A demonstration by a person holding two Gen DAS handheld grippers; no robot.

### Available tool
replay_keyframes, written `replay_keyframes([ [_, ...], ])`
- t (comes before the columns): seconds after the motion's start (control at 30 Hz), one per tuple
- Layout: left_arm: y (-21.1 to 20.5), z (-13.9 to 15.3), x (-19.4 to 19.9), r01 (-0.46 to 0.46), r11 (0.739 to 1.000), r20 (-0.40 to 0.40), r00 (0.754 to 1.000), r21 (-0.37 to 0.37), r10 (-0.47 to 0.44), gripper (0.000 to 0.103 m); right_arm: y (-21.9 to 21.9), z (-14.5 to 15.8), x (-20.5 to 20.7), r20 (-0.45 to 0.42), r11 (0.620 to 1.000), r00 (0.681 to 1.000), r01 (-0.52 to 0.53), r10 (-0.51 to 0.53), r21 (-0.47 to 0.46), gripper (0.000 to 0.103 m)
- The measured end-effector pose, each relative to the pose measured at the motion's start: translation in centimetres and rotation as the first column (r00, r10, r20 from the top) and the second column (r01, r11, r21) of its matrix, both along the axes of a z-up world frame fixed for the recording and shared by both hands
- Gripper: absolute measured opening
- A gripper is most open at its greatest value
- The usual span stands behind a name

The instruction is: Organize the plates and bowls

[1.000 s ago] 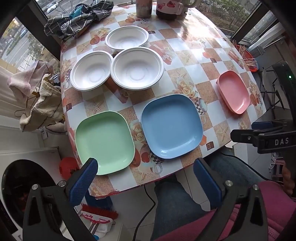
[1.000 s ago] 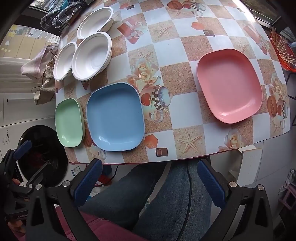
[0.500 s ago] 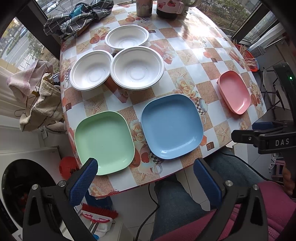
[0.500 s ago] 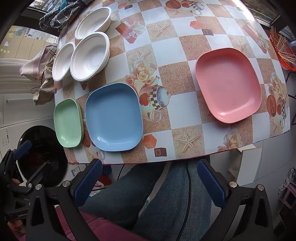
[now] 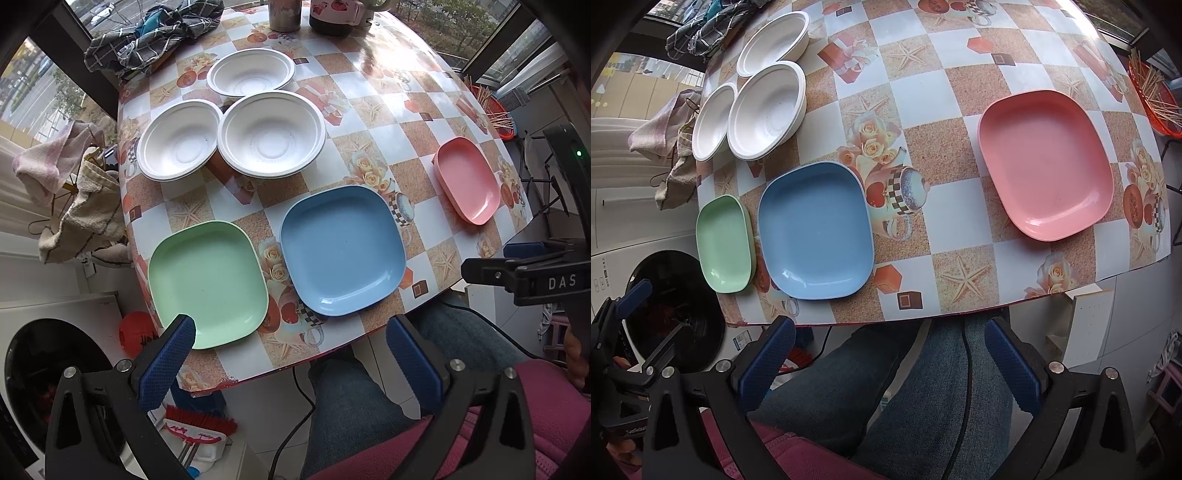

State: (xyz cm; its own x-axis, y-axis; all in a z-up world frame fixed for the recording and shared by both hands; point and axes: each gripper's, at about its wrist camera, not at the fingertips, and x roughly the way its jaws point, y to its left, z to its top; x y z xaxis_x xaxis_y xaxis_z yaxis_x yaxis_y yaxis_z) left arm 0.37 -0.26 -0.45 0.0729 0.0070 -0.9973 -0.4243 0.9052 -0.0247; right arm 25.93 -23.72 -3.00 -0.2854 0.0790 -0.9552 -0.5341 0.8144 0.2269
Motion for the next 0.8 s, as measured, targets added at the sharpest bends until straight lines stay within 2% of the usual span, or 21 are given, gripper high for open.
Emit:
replay_keyframes([
  [0.33, 0.1, -0.7, 0.1, 0.007, 1.000, -0.056, 0.998, -0.030, -0.008, 0.103, -0.4, -0.5, 0.1, -0.020, 0.997, 1.000, 0.013, -0.015, -0.080, 0.103],
  [0.47, 0.3, -0.9, 0.2, 0.001, 1.000, -0.082, 0.997, -0.027, -0.004, 0.103, -0.5, -0.9, 0.0, -0.023, 0.997, 1.000, 0.014, -0.015, -0.070, 0.103],
  [0.63, 0.5, -1.4, 0.6, -0.003, 1.000, -0.078, 0.997, 0.003, 0.004, 0.103, -0.7, -1.3, 0.0, -0.013, 0.998, 1.000, 0.013, -0.014, -0.067, 0.103],
  [0.8, 0.7, -2.1, 0.8, -0.007, 1.000, -0.085, 0.996, -0.005, 0.007, 0.103, -0.9, -1.7, 0.2, -0.043, 0.998, 0.999, 0.021, -0.023, -0.067, 0.103],
])
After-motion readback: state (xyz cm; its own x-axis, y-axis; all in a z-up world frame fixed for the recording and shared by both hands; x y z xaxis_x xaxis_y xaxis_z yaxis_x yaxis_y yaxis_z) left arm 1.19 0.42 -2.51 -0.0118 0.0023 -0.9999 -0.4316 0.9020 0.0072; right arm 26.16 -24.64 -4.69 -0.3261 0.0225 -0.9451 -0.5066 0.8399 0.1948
